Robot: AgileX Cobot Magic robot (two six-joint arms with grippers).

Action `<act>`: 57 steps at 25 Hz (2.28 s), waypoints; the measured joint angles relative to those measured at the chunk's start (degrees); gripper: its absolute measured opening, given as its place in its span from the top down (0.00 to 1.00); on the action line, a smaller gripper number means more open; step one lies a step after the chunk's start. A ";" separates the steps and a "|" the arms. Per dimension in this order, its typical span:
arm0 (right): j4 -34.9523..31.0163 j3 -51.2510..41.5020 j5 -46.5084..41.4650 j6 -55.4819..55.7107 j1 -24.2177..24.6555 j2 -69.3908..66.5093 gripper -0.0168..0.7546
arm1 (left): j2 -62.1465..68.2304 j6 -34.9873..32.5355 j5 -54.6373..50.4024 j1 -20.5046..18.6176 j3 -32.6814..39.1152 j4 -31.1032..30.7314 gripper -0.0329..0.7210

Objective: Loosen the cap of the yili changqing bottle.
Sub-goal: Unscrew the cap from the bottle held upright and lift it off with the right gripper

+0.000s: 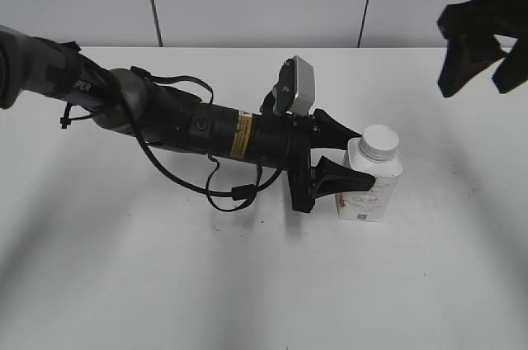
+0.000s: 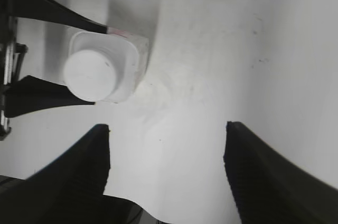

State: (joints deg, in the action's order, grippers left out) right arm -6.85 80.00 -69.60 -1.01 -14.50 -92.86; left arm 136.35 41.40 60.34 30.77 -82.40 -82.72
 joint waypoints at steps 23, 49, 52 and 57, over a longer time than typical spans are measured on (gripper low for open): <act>-3.06 4.92 -0.05 14.19 -8.71 -13.92 0.29 | 0.00 0.06 -0.18 0.00 -0.13 -0.13 0.38; -2.05 4.92 0.62 14.23 -8.72 -17.39 0.46 | 0.00 0.10 -0.24 0.06 -0.13 -0.13 0.38; -1.56 4.92 0.62 13.37 -8.72 -17.39 0.47 | 0.00 0.10 -0.29 0.06 -0.13 -0.13 0.38; -0.62 4.92 0.62 4.35 -8.83 -17.39 0.47 | 0.00 0.10 -0.34 0.06 -0.13 -0.08 0.38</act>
State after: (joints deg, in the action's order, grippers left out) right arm -7.48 84.91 -68.98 3.34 -23.32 -110.25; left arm 136.35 41.50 60.00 30.83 -82.53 -82.80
